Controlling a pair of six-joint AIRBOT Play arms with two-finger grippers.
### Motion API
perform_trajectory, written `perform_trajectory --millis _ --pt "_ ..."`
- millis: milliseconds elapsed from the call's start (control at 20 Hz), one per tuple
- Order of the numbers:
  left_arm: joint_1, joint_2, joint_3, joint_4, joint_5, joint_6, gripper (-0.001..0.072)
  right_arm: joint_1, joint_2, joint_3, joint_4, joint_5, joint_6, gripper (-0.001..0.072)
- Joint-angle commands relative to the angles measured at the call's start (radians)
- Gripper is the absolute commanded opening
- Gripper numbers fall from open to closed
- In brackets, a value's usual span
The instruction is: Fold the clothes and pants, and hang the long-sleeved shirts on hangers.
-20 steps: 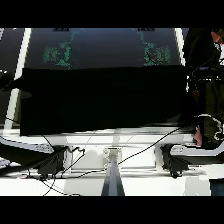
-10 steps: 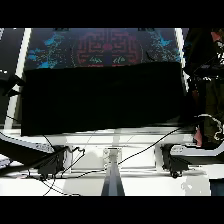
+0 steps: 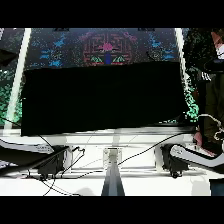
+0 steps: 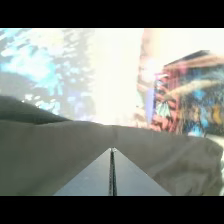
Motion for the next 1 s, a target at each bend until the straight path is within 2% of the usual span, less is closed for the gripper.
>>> perform_trajectory --millis 0,100,150,300,400,500,550,650,700,750,800,850,900,950 --pt "-0.031 0.122 0.002 0.243 -0.08 0.066 0.0011 0.0 0.142 -0.005 -0.171 0.128 0.14 0.0018" --pt "-0.077 0.2 -0.019 0.523 -0.074 0.061 0.0011 0.0 0.236 -0.059 -0.269 0.184 0.161 0.0018" --pt "-0.095 0.238 -0.045 0.573 -0.064 0.061 0.0011 0.0 0.29 -0.114 -0.328 0.209 0.166 0.0018" --pt "-0.129 0.366 -0.159 0.564 -0.014 0.061 0.0011 0.0 0.451 -0.354 -0.425 0.243 0.218 0.0016" --pt "-0.133 0.446 -0.236 0.565 0.019 0.061 0.0012 0.0 0.526 -0.511 -0.423 0.316 0.311 0.0016" --pt "-0.133 0.495 -0.285 0.564 0.027 0.062 0.0014 0.0 0.58 -0.634 -0.399 0.33 0.402 0.0018" --pt "-0.134 0.5 -0.291 0.555 0.03 0.062 0.0015 0.0 0.596 -0.679 -0.388 0.299 0.447 0.0077" --pt "-0.133 0.489 -0.291 0.488 0.031 0.062 0.0026 0.0 0.604 -0.745 -0.391 0.213 0.586 0.0495" --pt "-0.133 0.479 -0.291 0.443 0.032 0.062 0.0027 0.0 0.604 -0.773 -0.401 0.174 0.66 0.0606" --pt "-0.133 0.466 -0.291 0.386 0.031 0.062 0.0139 0.0 0.603 -0.797 -0.402 0.139 0.706 0.0614" --pt "-0.134 0.454 -0.291 0.344 0.03 0.061 0.0396 0.0 0.603 -0.821 -0.398 0.102 0.714 0.0544" --pt "-0.134 0.444 -0.291 0.305 0.031 0.061 0.0668 0.0 0.603 -0.842 -0.396 0.081 0.714 0.0371" --pt "-0.133 0.435 -0.291 0.279 0.032 0.061 0.0699 0.0 0.603 -0.854 -0.406 0.056 0.71 0.033" --pt "-0.134 0.428 -0.291 0.256 0.031 0.062 0.0699 0.0 0.604 -0.856 -0.412 0.018 0.706 0.0329"
